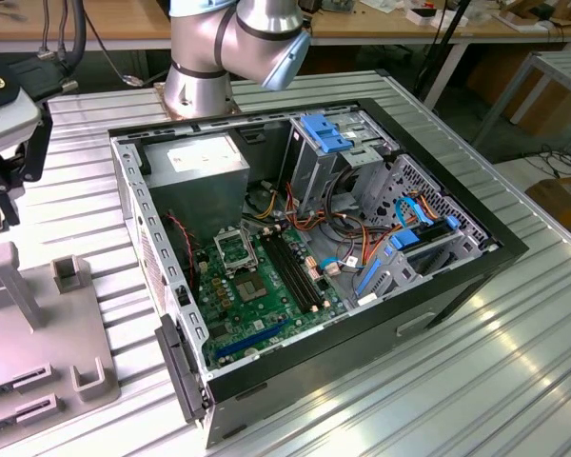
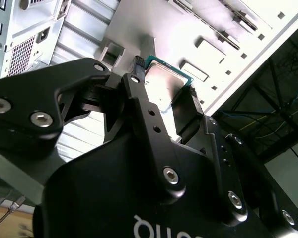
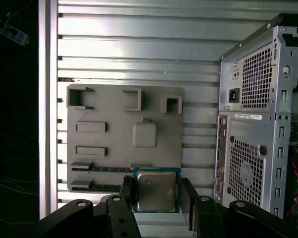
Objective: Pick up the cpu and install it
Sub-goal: 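Pick up the cpu and move it towards the insertion slot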
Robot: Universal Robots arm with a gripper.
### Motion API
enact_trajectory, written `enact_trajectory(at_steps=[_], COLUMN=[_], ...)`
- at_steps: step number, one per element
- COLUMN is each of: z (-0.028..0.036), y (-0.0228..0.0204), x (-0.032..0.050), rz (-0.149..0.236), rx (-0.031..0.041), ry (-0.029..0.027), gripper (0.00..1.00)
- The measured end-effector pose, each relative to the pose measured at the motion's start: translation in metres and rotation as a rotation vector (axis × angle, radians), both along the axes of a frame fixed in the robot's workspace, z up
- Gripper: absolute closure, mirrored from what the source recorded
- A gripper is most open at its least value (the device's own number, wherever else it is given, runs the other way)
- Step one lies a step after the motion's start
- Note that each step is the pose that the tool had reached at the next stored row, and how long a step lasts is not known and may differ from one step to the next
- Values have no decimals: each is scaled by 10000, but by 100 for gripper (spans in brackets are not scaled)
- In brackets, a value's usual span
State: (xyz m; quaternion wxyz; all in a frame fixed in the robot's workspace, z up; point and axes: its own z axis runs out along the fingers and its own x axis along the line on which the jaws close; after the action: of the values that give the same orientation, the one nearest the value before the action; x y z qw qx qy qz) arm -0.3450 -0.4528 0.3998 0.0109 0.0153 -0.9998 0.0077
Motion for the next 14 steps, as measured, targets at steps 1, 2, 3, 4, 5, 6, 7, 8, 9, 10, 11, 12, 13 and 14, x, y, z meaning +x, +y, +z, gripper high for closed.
enact_trajectory(at_steps=[1,2,3,4,5,6,7,8,9,10,11,12,13,14], z=[0,0,0,0,0,0,0,0,0,0,0,0,0,0], y=[0,0,0,0,0,0,0,0,0,0,0,0,0,0], x=[7,15,22,30,37,47,55,65,73,82,90,106,114,124], rz=[0,0,0,0,0,0,0,0,0,0,0,0,0,1], rx=[0,0,0,0,0,0,1,1,0,0,0,1,0,0], ry=[0,0,1,0,0,1,0,0,0,1,0,0,0,0], gripper=[53,53,53,53,53,53,53,53,53,53,53,53,53,53])
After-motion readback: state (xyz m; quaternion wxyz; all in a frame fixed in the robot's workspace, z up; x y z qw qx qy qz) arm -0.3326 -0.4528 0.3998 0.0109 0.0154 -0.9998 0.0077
